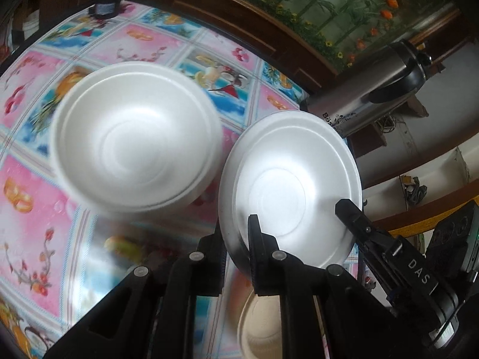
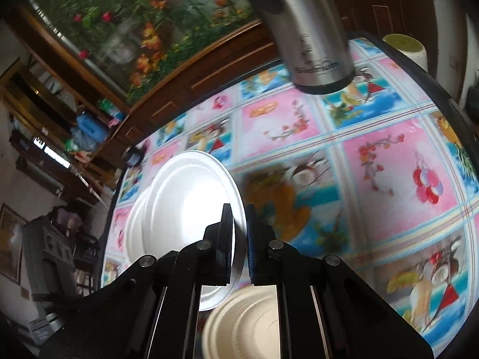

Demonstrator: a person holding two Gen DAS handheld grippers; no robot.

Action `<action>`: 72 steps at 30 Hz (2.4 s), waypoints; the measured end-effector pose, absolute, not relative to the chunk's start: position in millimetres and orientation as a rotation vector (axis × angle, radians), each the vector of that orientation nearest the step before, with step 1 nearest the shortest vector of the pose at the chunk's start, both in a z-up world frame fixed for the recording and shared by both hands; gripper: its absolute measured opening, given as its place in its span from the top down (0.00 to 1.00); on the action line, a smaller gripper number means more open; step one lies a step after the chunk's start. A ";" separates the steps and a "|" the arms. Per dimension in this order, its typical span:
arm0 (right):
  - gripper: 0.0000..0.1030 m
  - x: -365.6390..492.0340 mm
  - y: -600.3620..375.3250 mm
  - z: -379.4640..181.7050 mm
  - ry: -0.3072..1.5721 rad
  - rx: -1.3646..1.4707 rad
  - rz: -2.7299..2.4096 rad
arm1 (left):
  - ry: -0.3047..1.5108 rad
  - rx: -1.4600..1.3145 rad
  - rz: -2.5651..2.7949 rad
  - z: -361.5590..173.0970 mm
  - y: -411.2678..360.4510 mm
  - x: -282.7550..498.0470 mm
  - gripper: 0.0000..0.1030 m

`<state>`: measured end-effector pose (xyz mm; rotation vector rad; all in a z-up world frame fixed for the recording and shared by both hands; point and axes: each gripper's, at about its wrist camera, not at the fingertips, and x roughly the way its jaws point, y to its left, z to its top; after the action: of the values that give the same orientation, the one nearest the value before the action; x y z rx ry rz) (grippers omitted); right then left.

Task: Organize plates and bowls
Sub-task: 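Carry the white plate onto the red plate stack with both grippers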

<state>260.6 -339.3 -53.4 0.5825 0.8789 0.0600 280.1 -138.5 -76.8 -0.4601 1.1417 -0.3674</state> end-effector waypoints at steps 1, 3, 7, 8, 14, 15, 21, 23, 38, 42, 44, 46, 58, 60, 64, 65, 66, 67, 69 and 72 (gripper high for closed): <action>0.93 255.8 -333.4 -51.8 0.880 0.570 0.064 | 1.139 -0.461 -0.361 -74.8 -132.4 274.0 0.89; 0.93 240.8 -323.8 -51.6 0.879 0.572 0.076 | 1.131 -0.435 -0.350 -69.5 -126.3 260.5 0.89; 0.93 196.2 -308.5 -57.7 0.874 0.615 0.087 | 1.132 -0.391 -0.351 -65.5 -115.6 227.9 0.89; 0.93 185.4 -304.1 -57.6 0.870 0.615 0.085 | 1.135 -0.381 -0.350 -66.2 -112.4 219.5 0.89; 0.93 130.0 -270.3 -53.6 0.870 0.586 0.110 | 1.138 -0.371 -0.353 -68.4 -75.1 167.7 0.89; 0.93 124.2 -263.4 -53.1 0.875 0.578 0.120 | 1.134 -0.372 -0.347 -66.9 -66.2 160.1 0.89; 0.93 99.8 -209.4 -42.5 0.878 0.536 0.194 | 1.062 -0.353 -0.278 -43.5 -9.3 122.3 0.89; 0.92 95.3 -185.2 -37.1 0.875 0.509 0.228 | 1.034 -0.343 -0.250 -35.0 10.1 110.9 0.89; 0.92 82.0 -6.9 -57.5 0.993 0.311 0.490 | 1.044 -0.367 0.009 -51.5 162.4 41.9 0.87; 0.91 81.8 17.7 -68.4 1.023 0.275 0.512 | 1.067 -0.391 0.029 -63.8 176.6 38.1 0.87; 0.91 81.7 26.1 -72.0 1.035 0.261 0.516 | 1.076 -0.395 0.032 -67.3 179.5 38.2 0.87; 0.91 83.3 31.3 -74.4 1.044 0.252 0.515 | 1.083 -0.392 0.036 -70.5 181.8 38.3 0.87; 0.86 73.1 67.9 -80.3 0.996 0.072 0.480 | 1.104 -0.259 0.117 -73.9 184.5 31.8 0.79; 0.85 69.9 71.4 -79.8 0.983 0.044 0.482 | 1.099 -0.248 0.115 -72.4 185.2 30.5 0.77; 0.84 68.4 72.5 -79.4 0.983 0.016 0.485 | 1.118 -0.220 0.096 -72.0 182.8 30.1 0.74; 0.84 69.3 71.1 -79.0 0.989 0.021 0.486 | 1.116 -0.215 0.098 -71.3 183.2 29.1 0.74; 0.84 70.2 69.7 -79.4 0.996 0.025 0.485 | 1.113 -0.212 0.102 -70.4 184.0 28.9 0.74; 0.84 71.0 67.8 -79.8 1.005 0.032 0.486 | 1.108 -0.209 0.110 -69.5 185.3 28.4 0.73; 0.81 72.5 64.5 -80.7 1.010 0.041 0.487 | 1.105 -0.183 0.157 -66.7 189.2 28.3 0.66; 0.80 73.6 63.5 -82.6 1.011 0.039 0.482 | 1.073 -0.188 0.194 -59.0 200.5 24.1 0.62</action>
<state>73.6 63.5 -82.6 0.0387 1.0107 0.4824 24.1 200.5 -59.0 -0.1881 1.0727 0.1939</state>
